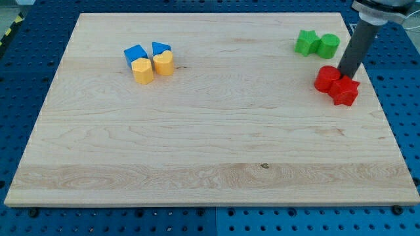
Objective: Slide the red circle to the left of the red star
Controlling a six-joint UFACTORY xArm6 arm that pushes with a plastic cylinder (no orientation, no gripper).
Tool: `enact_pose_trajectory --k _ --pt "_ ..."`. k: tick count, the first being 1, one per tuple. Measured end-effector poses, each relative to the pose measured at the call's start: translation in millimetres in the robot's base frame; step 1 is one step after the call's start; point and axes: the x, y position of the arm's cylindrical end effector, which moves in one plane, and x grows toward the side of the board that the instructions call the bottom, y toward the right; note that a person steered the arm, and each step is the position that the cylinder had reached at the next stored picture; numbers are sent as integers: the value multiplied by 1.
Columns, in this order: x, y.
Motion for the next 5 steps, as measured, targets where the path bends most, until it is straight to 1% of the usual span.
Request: enact_pose_trajectory --k 1,2,3,5 --pt "31 0" --pt "38 0" --pt "23 0" --pt "-31 0"
